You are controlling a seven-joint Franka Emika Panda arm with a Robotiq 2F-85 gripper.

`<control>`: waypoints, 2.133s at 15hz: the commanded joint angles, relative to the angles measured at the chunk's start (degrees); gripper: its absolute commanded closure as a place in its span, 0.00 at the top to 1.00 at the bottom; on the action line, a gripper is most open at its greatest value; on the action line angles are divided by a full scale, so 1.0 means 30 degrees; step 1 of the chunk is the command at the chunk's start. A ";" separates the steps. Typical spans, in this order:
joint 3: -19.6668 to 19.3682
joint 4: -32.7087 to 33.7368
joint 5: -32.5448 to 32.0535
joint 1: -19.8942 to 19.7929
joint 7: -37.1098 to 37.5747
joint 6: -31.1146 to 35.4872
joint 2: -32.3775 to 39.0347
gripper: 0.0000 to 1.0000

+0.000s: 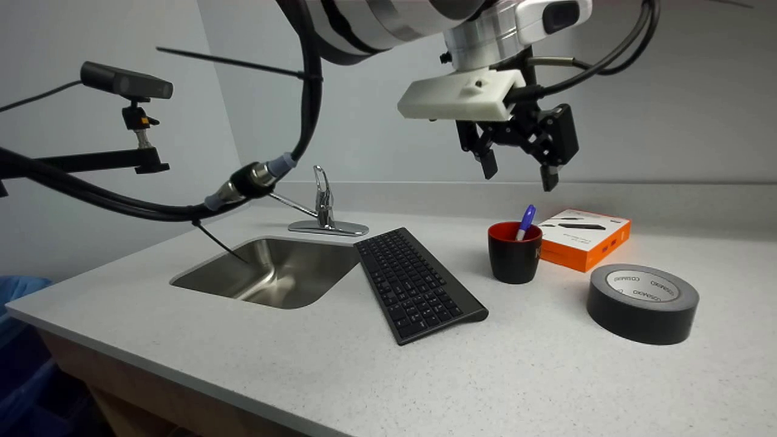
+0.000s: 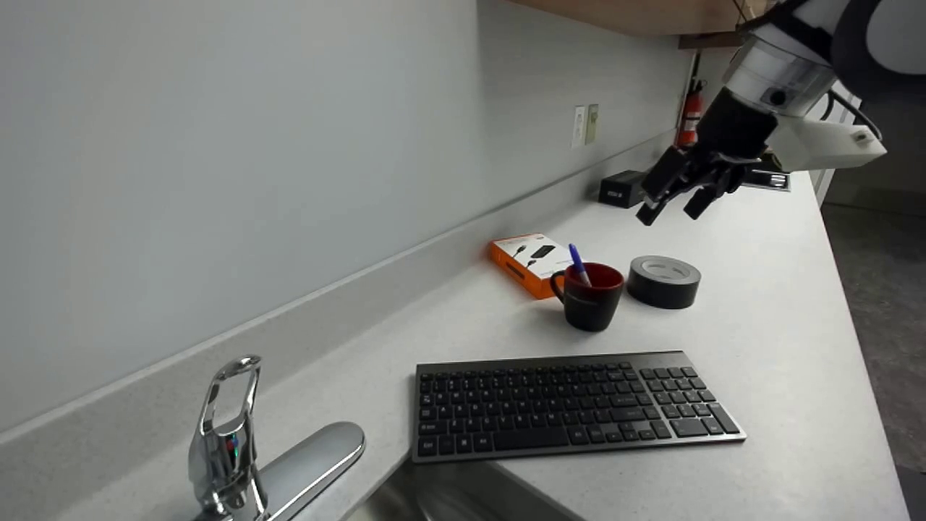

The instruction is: Remove the marker from the mug and put it on the table

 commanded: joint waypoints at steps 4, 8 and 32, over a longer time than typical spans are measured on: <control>-0.0069 0.2598 -0.1773 0.0229 0.2360 0.2558 0.4130 1.00; -0.0545 0.4157 -0.1830 0.0975 0.2752 0.2907 0.6070 1.00; -0.2310 0.5933 -0.2626 0.3335 0.3587 0.4438 0.9137 1.00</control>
